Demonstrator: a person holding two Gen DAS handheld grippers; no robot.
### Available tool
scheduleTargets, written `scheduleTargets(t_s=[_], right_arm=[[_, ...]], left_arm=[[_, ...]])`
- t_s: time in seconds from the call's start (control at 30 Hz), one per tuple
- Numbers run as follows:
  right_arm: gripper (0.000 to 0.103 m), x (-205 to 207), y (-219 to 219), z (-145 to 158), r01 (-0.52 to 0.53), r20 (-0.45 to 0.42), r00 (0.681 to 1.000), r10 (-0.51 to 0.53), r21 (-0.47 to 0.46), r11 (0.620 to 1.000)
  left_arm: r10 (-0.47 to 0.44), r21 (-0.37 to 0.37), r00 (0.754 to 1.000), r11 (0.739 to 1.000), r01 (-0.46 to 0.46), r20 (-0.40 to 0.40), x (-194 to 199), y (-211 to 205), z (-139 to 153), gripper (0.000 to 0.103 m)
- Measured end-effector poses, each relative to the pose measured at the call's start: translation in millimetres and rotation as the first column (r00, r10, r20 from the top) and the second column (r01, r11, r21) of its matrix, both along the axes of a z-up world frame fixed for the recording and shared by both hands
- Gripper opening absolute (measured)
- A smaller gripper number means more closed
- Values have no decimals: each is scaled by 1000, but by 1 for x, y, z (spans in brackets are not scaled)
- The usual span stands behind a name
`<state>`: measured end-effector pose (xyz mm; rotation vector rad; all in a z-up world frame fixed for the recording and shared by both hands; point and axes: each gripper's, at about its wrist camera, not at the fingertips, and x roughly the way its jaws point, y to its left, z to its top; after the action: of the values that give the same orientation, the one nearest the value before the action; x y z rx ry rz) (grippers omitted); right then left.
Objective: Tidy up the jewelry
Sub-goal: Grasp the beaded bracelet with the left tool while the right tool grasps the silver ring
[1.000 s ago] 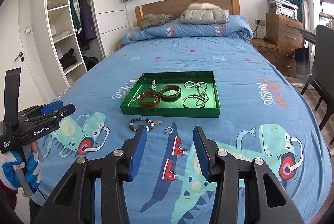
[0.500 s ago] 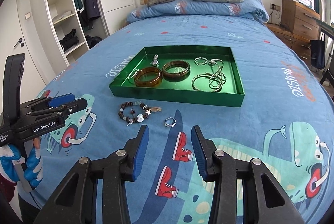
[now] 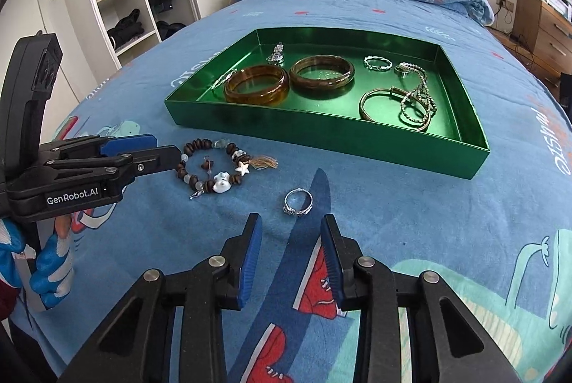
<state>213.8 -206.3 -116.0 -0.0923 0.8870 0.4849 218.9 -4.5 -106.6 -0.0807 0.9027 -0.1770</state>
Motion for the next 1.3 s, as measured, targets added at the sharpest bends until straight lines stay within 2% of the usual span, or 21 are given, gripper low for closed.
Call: scheduleTargets(t_s=[0.1,0.17,0.27,0.47,0.73,0.97,1.1,1.23,1.3], right_arm=[[30,5,2,-5,-6,-4,1000,6,-8,1000],[29,7,2,-6,-6,-1,1000,6,-6,1000],[25,10,4,-7,-10,8,1000,10,-14,1000],[24,12,9,-9,-23,14,1000,24,-37,999],[24,18,13,-13,-34,4,999,34,-47,998],[19,14,16,-15,-33,31,999,35,-69,997],[19,12,17,-15,-31,49,998,35,-74,997],[18,11,18,-15,-31,58,998,36,-74,997],[18,9,19,-14,-30,66,997,36,-79,996]], left_arm=[[-21,-6,1000,1000,20,-20,6,-5,-8,47],[-25,17,999,1000,26,-33,9,-9,-14,41],[-24,52,999,998,26,-28,10,-13,-17,36],[-31,79,999,996,32,-10,10,-14,-20,33],[-40,85,999,996,39,11,9,-15,-21,30],[-44,93,999,995,42,25,9,-18,-20,24],[-46,94,999,995,43,29,8,-18,-20,20],[-60,111,997,992,55,38,7,-22,-19,12],[-59,114,997,992,54,40,8,-23,-19,11]])
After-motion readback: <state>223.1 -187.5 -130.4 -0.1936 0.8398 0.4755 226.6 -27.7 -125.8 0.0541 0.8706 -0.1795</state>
